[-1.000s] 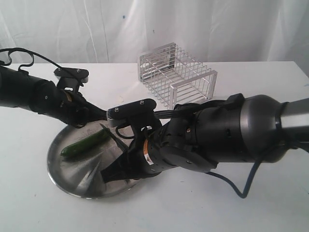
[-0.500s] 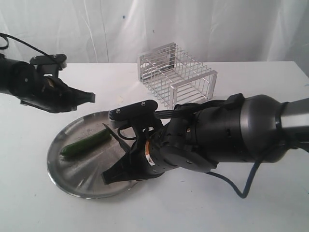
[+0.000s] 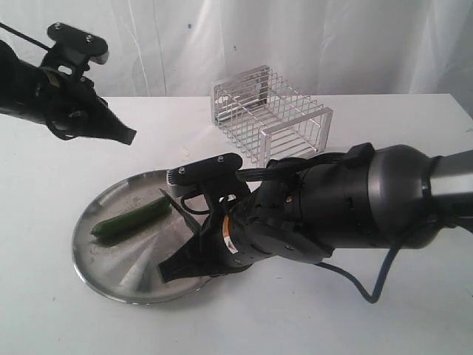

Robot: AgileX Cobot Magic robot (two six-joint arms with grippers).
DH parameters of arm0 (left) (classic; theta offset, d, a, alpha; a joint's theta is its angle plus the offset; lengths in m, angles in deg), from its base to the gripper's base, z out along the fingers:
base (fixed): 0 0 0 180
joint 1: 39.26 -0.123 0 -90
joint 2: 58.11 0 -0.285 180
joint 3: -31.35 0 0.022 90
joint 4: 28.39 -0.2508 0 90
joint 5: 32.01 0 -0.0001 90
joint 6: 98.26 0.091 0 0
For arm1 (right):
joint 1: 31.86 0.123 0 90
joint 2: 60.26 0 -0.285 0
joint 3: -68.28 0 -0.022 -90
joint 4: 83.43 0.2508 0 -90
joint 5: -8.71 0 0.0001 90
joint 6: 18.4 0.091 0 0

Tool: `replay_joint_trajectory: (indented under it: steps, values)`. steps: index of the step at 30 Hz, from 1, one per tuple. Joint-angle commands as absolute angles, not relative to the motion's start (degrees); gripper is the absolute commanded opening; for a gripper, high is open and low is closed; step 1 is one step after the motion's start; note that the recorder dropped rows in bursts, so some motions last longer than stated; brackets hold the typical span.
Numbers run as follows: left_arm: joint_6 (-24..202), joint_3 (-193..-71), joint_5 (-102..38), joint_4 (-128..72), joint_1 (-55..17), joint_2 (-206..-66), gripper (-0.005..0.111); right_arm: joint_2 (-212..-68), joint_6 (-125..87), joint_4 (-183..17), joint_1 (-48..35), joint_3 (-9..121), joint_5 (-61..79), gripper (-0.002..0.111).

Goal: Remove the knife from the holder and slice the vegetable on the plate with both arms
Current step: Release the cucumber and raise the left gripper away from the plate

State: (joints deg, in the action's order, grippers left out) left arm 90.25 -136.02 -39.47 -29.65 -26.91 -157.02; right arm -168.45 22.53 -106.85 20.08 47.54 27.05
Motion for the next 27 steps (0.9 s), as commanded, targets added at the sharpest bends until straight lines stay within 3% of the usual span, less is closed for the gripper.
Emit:
replay_joint_trajectory:
  steps: [1,5,11,18,27]
  values:
    - [110.02,-136.15,-49.09,-29.45,-23.21,-153.23,0.000,-168.50,22.46,-107.41,20.21,47.75,26.59,0.000]
    - [112.61,-136.15,-62.51,-24.36,-18.87,-150.38,0.000,-168.50,22.46,-107.41,20.21,47.75,26.34,0.000]
    - [114.09,-136.15,-78.22,8.86,-17.92,-144.49,0.000,-168.50,22.56,-107.41,20.21,47.75,26.20,0.000]
    - [121.00,-136.15,-63.36,45.58,-22.34,-133.81,0.000,-168.50,22.83,-107.41,20.21,47.75,26.20,0.000]
    - [117.36,-136.15,-56.64,52.82,-36.61,-135.82,0.000,-168.50,22.81,-107.41,20.21,47.75,26.48,0.000]
